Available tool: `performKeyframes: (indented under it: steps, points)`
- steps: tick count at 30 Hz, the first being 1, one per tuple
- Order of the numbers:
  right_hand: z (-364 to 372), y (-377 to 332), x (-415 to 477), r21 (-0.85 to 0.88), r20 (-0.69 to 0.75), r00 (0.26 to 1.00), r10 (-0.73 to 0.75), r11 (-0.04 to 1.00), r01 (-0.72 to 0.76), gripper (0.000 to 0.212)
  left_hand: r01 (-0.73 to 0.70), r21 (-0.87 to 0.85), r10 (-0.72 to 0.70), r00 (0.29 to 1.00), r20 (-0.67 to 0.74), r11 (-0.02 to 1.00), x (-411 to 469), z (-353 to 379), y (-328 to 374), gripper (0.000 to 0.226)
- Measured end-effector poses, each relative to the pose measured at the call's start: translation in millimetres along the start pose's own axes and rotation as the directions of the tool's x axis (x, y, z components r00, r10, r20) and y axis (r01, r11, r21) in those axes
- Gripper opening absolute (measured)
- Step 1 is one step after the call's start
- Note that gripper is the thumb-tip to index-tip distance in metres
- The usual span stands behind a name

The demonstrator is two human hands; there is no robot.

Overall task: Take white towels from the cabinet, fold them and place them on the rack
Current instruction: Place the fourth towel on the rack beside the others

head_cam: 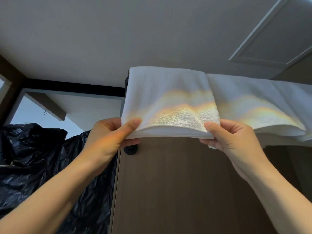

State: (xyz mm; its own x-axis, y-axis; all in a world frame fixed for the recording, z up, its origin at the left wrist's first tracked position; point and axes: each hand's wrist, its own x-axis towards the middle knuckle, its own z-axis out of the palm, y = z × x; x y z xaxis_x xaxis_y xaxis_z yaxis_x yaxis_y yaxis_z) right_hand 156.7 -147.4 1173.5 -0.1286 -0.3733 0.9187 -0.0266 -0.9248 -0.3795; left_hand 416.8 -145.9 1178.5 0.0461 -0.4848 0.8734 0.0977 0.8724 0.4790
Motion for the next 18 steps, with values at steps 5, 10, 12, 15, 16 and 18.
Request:
performKeyframes:
  steps: [5, 10, 12, 15, 16, 18]
  points:
    - [16.5, 13.2, -3.8, 0.038, -0.117, 0.992, 0.053, 0.998, -0.049, 0.021, -0.003, 0.012, 0.003, 0.998, -0.069, 1.0, 0.4, 4.8, -8.4, 0.03]
    - [31.8, 18.7, -7.1, -0.008, -0.253, 0.966, 0.047, 0.999, -0.05, 0.018, 0.003, 0.006, -0.002, 0.993, -0.116, 1.0, 1.2, 7.9, -12.4, 0.029]
    - [32.0, 15.8, -8.6, 0.009, -0.288, 0.957, 0.035, 0.999, -0.034, 0.016, -0.02, 0.005, 0.02, 0.992, -0.125, 1.0, 0.1, 7.5, -11.5, 0.024]
    - [26.8, 6.2, -11.6, 0.007, -0.289, 0.957, 0.021, 1.0, -0.02, 0.034, -0.053, 0.004, 0.053, 0.992, -0.116, 0.999, -3.6, 7.2, -8.3, 0.02]
    - [26.0, 3.1, -12.7, -0.026, -0.268, 0.963, 0.003, 1.0, -0.011, 0.032, -0.066, 0.007, 0.066, 0.992, -0.111, 0.998, -5.2, 7.4, -7.9, 0.02]
    - [25.0, 0.8, -15.5, -0.045, -0.241, 0.97, -0.003, 0.999, -0.008, 0.029, -0.091, 0.004, 0.091, 0.99, -0.108, 0.996, -8.3, 7.9, -7.6, 0.016]
